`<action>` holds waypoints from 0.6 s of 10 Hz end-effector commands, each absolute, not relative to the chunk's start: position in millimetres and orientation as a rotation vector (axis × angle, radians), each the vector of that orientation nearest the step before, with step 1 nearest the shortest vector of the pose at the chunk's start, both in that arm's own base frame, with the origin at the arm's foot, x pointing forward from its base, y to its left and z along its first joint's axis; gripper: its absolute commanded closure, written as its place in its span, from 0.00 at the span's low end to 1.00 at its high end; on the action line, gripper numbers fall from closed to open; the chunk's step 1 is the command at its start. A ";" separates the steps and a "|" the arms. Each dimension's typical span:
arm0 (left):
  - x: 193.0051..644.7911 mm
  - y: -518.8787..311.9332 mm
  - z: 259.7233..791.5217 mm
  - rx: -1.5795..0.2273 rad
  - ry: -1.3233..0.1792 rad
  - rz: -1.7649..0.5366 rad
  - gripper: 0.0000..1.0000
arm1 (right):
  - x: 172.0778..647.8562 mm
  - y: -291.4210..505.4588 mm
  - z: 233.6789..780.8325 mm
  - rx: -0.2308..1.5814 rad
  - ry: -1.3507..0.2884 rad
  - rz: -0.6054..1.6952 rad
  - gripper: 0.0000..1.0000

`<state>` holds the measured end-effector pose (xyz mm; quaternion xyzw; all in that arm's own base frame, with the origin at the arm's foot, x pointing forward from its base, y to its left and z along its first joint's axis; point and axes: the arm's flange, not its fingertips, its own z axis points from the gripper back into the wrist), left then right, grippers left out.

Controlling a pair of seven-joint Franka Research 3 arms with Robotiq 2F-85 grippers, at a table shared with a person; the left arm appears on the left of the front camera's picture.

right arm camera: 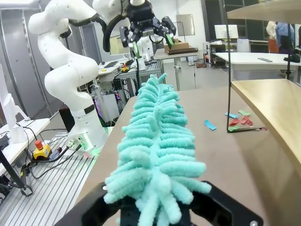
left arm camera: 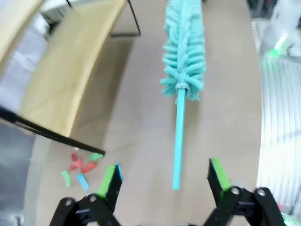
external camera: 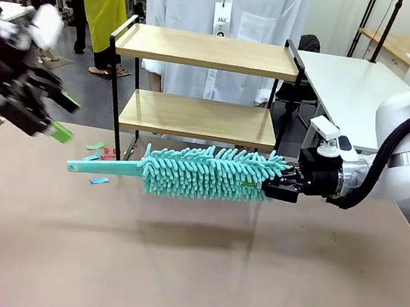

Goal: Clean the shelf.
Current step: Hand the Duster back to the human.

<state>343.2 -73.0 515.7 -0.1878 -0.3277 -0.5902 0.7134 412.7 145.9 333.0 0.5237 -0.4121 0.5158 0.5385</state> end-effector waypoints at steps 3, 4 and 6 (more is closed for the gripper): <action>307.7 17.9 485.9 -0.577 -0.904 -1.182 0.00 | 412.9 146.9 336.1 1.239 -0.977 1.229 1.00; 302.8 23.1 481.0 -0.585 -0.914 -1.157 0.00 | 412.9 146.9 336.1 1.239 -0.977 1.229 1.00; 336.1 17.7 516.7 -0.546 -0.862 -1.193 0.00 | 412.7 145.8 332.8 1.245 -0.980 1.227 0.84</action>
